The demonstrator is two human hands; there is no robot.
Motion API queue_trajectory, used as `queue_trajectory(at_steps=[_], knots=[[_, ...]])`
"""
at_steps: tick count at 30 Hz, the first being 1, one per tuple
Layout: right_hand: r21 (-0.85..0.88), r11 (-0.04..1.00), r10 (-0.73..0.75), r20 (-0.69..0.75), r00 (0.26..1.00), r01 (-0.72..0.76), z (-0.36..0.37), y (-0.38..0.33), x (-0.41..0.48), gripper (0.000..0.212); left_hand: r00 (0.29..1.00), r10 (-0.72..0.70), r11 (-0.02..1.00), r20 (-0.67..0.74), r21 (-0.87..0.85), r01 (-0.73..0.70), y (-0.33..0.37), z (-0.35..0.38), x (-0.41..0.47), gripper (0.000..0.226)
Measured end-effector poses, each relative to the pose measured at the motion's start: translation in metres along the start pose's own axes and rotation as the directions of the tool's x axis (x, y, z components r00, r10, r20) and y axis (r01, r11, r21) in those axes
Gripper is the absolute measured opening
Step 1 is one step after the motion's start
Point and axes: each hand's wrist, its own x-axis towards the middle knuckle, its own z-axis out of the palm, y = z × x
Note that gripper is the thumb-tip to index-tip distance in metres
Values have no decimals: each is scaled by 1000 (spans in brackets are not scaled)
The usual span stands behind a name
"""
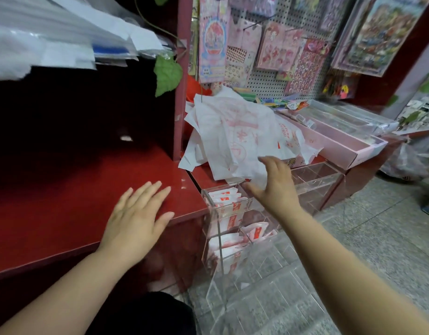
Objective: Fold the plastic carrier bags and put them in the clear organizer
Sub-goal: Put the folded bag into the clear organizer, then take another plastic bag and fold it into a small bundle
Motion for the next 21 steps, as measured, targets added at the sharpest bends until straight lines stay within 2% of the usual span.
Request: queue_trajectory(at_steps=[2, 4, 8, 11, 13, 14, 16, 19, 21], knots=[[-43, 999, -7, 29, 1000, 9, 18, -20, 17, 75, 989, -97, 989, 114, 126, 83, -27, -9, -2, 59], [-134, 991, 3, 52, 999, 4, 37, -35, 34, 72, 963, -171, 973, 210, 192, 131, -47, -14, -9, 62], [-236, 964, 126, 4, 992, -121, 57, -42, 65, 32, 957, -188, 969, 221, 201, 144, -57, -13, -15, 71], [-50, 966, 251, -68, 966, -255, 56, -38, 77, 23, 957, -189, 971, 221, 190, 148, -57, -11, -14, 101], [133, 952, 298, -178, 938, -278, 51, -38, 75, 21, 955, -198, 974, 220, 155, 166, -60, -11, -14, 106], [201, 952, 279, -255, 926, -231, 49, -38, 72, 22, 955, -200, 975, 220, 141, 172, -61, -11, -13, 107], [253, 966, 136, -364, 922, -42, 39, -42, 59, 26, 959, -190, 977, 209, 132, 165, -61, -12, -13, 105], [174, 930, -251, -336, 908, 322, 16, -51, 31, 34, 964, -189, 982, 189, 61, 181, -58, -16, -16, 81], [146, 884, -395, -274, 877, 443, 3, -56, 11, 38, 966, -202, 975, 162, -60, 214, -55, -24, -18, 74]])
